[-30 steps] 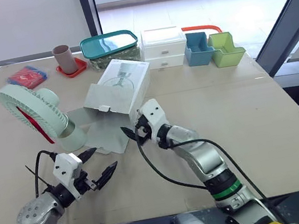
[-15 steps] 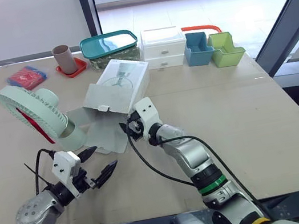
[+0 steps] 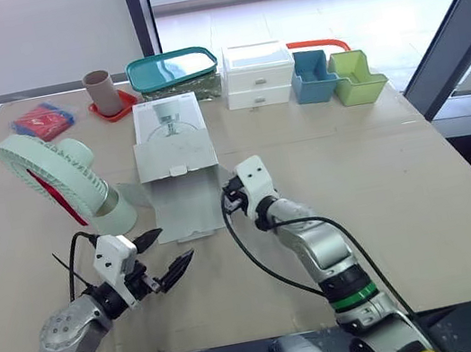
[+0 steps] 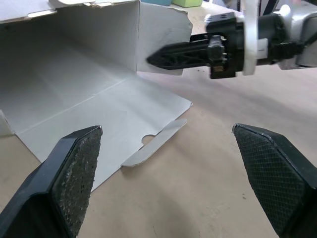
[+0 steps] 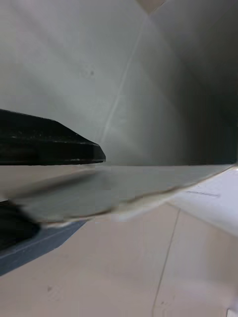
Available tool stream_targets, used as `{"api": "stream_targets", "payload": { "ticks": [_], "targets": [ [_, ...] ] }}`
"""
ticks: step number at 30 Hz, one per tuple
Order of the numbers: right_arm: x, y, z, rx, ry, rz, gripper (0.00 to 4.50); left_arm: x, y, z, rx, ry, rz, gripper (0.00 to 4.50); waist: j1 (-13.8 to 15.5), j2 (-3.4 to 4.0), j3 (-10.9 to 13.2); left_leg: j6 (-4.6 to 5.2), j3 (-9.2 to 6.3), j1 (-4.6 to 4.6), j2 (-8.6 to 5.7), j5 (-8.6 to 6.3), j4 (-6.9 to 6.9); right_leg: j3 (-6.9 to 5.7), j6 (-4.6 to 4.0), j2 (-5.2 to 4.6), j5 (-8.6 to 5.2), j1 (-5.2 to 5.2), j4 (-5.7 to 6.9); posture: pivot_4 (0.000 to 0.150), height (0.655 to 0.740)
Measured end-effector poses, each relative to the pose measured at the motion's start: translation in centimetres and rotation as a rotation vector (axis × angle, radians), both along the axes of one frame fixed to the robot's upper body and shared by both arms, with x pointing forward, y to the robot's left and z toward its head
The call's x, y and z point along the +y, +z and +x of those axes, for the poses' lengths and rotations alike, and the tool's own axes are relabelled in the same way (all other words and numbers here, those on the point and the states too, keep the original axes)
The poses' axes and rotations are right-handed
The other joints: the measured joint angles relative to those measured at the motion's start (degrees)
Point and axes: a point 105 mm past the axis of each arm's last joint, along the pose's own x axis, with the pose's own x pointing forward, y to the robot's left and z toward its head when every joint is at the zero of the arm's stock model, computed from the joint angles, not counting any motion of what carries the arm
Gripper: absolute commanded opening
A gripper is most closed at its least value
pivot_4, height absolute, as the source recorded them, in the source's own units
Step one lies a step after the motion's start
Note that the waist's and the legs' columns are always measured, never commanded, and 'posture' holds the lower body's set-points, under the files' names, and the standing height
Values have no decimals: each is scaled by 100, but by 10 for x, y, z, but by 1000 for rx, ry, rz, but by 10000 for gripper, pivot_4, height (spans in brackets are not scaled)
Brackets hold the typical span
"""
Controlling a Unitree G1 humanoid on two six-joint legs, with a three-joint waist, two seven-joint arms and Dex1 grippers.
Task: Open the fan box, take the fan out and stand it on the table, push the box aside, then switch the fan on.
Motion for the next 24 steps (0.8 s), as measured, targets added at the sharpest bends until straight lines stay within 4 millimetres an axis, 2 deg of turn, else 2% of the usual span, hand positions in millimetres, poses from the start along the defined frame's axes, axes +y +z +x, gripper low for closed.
{"api": "stream_targets", "payload": {
  "ticks": [3, 7, 9, 11, 17, 21, 22, 23, 24],
  "targets": [
    [-19, 2, -3, 0, -43, -6, 7288, -2, -1, 0, 2, -10, 0, 45000, 2, 0, 0, 0, -1, 1, 0, 0, 0, 0, 0, 1, -1, 0, 0, 1500, 7400],
    [-60, 4, -14, 4, -132, -11, 7288, -7, -1, 1, -3, -30, -1, 45000, 5, 0, 0, 0, 1, 0, -3, 0, 0, 3, 4, -1, -4, 1, -1, 1500, 7400],
    [-73, 4, -19, 11, -146, -7, 7288, -8, 0, 1, -5, -32, -2, 45000, -1, 0, 0, 0, 3, 1, -2, 0, 0, 5, 4, 0, -4, 0, -1, 1500, 7400],
    [-75, 4, -23, 17, -129, -13, 7288, -8, -1, 2, -1, -36, -2, 45000, -15, 0, 0, 0, 8, 7, 1, 0, -1, 9, 3, 4, -5, 1, -1, 1500, 7400],
    [-57, 2, -29, 33, -26, -5, 7288, -7, -3, 2, 10, -45, -3, 45000, -17, 0, 0, 0, 8, 6, 0, 0, -1, 9, 6, 2, -7, 1, -1, 1500, 7400],
    [-44, 7, -32, 5, 55, 1, 22396, -7, -4, 2, 13, -44, -2, 45000, -14, 0, 0, 1, 8, 4, -1, 0, -1, 9, 6, 1, -7, 1, -3, 1500, 7400],
    [-39, 10, -33, -5, 80, 3, 27489, -7, -4, 2, 13, -44, -2, 45000, -14, 0, 0, 1, 7, 4, -1, 0, -1, 8, 5, 1, -6, 1, -3, 1500, 7400],
    [-36, 12, -33, -21, 93, -3, 30733, -7, -4, 2, 13, -43, -2, 45000, -13, 0, 0, 1, 7, 4, -1, 0, -1, 7, 6, 1, -7, 1, -3, 1500, 7400],
    [-34, 15, -32, -37, 104, -9, 30733, -7, -4, 2, 14, -42, -2, 45000, -13, 0, 0, 0, 7, 4, -2, 0, -1, 8, 6, 0, -7, 1, -3, 1500, 7400]
  ]
}}
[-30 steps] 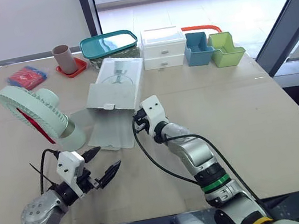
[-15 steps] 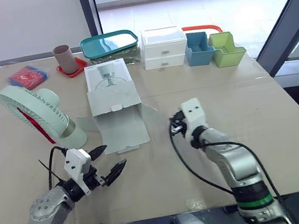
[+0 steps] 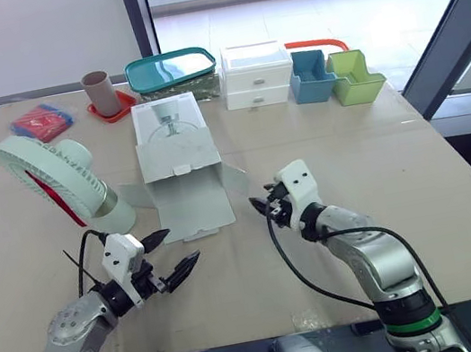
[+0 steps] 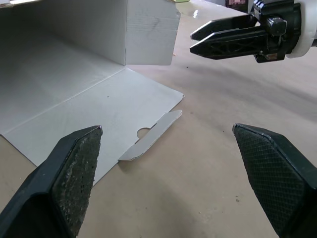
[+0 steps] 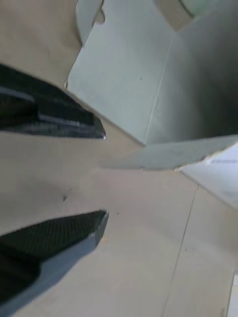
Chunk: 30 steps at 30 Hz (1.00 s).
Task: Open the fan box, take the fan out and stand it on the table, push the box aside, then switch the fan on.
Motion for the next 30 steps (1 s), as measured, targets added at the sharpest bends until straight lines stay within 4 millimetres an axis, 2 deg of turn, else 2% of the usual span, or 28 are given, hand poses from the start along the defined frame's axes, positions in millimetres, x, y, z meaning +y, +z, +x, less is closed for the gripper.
{"api": "stream_targets", "payload": {
  "ticks": [5, 12, 17, 25, 30],
  "targets": [
    [13, 13, 6, -51, 18, 20, 30733, 0, -1, -1, 4, 1, 0, 45000, 2, 0, 0, 0, -1, 0, 0, 0, 0, -1, -1, 0, 1, 1, 0, 1500, 7400],
    [20, 7, 17, -30, 0, 51, 30733, 0, 0, 0, 2, 3, -1, 45000, 4, 0, 0, 0, 1, 0, 1, 0, 0, 0, -4, 0, 2, -1, 0, 1500, 7400],
    [41, 17, 34, -72, 16, 76, 30733, -2, 2, 1, -3, 2, -3, 45000, -1, 0, 0, 0, 0, 2, 3, 0, -1, -1, -6, 2, 3, 0, 0, 1500, 7400],
    [63, 2, 45, -38, -5, 106, 30733, -1, 2, 2, -3, 13, -5, 45000, 3, 0, 0, 0, -1, -2, 3, -2, -3, -2, -6, 0, 3, -3, 0, 1500, 7400],
    [66, 7, 51, -63, -24, 124, 30733, -3, 5, 1, -11, 2, -17, 45000, 2, 0, 0, 0, -2, -2, 2, -2, -3, -3, -6, 0, 4, -2, 0, 1500, 7400]
  ]
}}
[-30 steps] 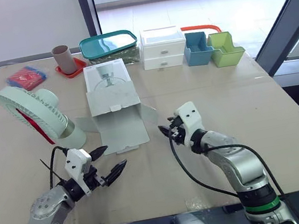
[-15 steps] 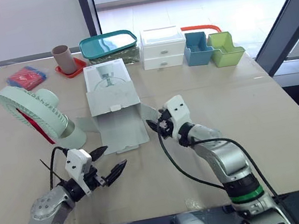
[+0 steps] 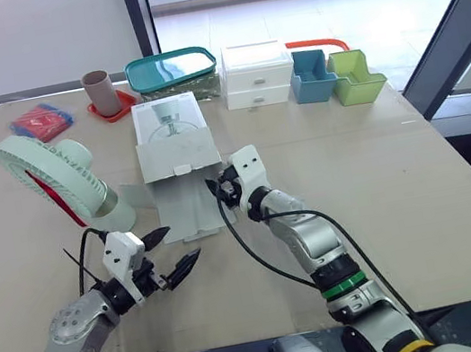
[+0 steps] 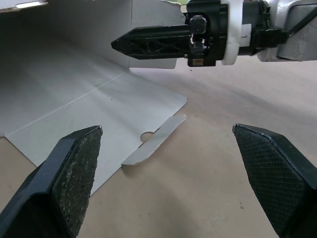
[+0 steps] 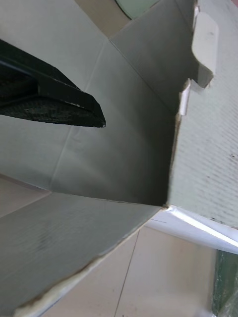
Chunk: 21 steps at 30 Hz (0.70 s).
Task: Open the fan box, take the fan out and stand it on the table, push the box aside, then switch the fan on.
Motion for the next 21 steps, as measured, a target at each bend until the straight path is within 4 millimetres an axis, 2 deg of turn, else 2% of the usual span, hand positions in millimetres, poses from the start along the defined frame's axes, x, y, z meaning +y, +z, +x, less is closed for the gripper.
{"api": "stream_targets", "payload": {
  "ticks": [3, 5, 6, 7, 8, 9, 10, 12, 13, 21],
  "targets": [
    [-2, -1, 1, 1, -9, 4, 30733, -1, 1, -1, -4, -5, -4, 45000, 0, 0, 0, 0, 0, 0, 0, 0, -1, 0, 0, 0, 0, -1, 0, 1500, 7400],
    [-3, -4, 3, 7, -16, 7, 25494, -2, 2, -1, -6, -7, -3, 45000, 0, 0, 0, 0, 0, 0, 0, 0, -1, 0, 0, 1, 0, -1, 0, 1500, 7400],
    [-3, -5, 3, 7, -17, 8, 24698, -2, 2, -1, -6, -7, -3, 45000, 0, 0, 0, 0, 0, 0, 1, 0, -1, 0, 0, 0, 0, -1, 0, 1500, 7400],
    [-2, -3, 4, -1, -25, 14, 18151, -2, 1, -2, -5, -9, -1, 45000, 0, 0, 0, 0, 0, 0, 0, 0, -1, 0, 0, 1, 0, -1, 0, 1500, 7400],
    [-2, -3, 4, -4, -28, 14, 18151, -3, 1, -2, -4, -11, 1, 45000, 0, 0, 0, 0, 0, 1, 0, 0, -1, 0, 0, 0, 0, -1, 0, 1500, 7400],
    [-2, -1, 6, -8, -30, 14, 11920, -4, 0, -2, -2, -14, 1, 45000, -1, 0, 0, 0, 0, 0, 0, 0, -1, 0, 0, 1, 0, -1, 0, 1500, 7400],
    [-1, 1, 7, -14, -31, 15, 10862, -5, 0, -2, 0, -17, 2, 45000, -1, 0, 0, 0, 0, 0, 0, 0, -1, 0, 0, 0, 0, -1, 0, 1500, 7400],
    [-3, 2, 8, -18, -35, 19, 2849, -6, 0, -1, -3, -15, -1, 45000, 0, 0, 0, 0, 0, 0, 0, 0, -1, 0, 0, 0, 0, 0, 0, 1500, 7400],
    [-4, 2, 9, -18, -42, 22, 733, -6, 1, -1, -4, -13, -2, 45000, 0, 0, 0, 0, 0, 0, 0, 0, -1, 0, 0, 0, 0, -1, 0, 1500, 7400],
    [-10, 2, 11, -16, -61, 29, 733, -9, -1, -2, 3, -22, -1, 45000, -1, 1, 0, 0, 0, 0, 1, 0, -1, 0, -1, 1, 0, -1, 0, 1500, 7400]
  ]
}}
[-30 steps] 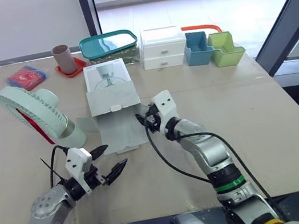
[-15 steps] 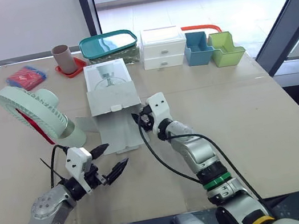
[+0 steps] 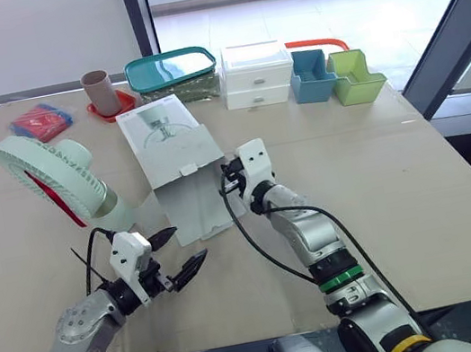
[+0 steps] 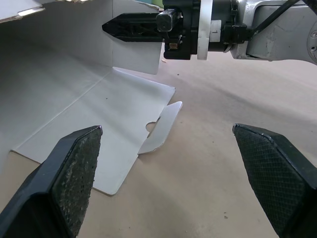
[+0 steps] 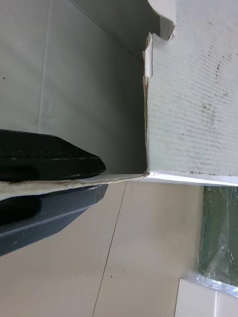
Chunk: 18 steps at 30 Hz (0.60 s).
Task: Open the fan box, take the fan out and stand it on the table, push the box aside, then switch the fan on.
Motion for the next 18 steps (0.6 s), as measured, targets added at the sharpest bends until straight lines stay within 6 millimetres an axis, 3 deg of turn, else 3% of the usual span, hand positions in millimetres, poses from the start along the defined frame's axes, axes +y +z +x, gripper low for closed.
{"api": "stream_targets", "payload": {
  "ticks": [7, 18],
  "targets": [
    [-20, -7, -12, 7, -33, -9, 733, -1, 1, 1, -5, -3, 5, 45000, 8, 0, 0, 0, -1, -3, -2, 0, -1, 0, 2, -2, -2, 0, 0, 1500, 7400],
    [-115, -7, -41, 11, -248, -53, 733, -3, 2, 2, -9, -19, 7, 45000, 21, 0, 0, 0, 0, -3, -6, 0, -1, 2, 5, -3, -6, 1, -2, 1500, 7400]
  ]
}}
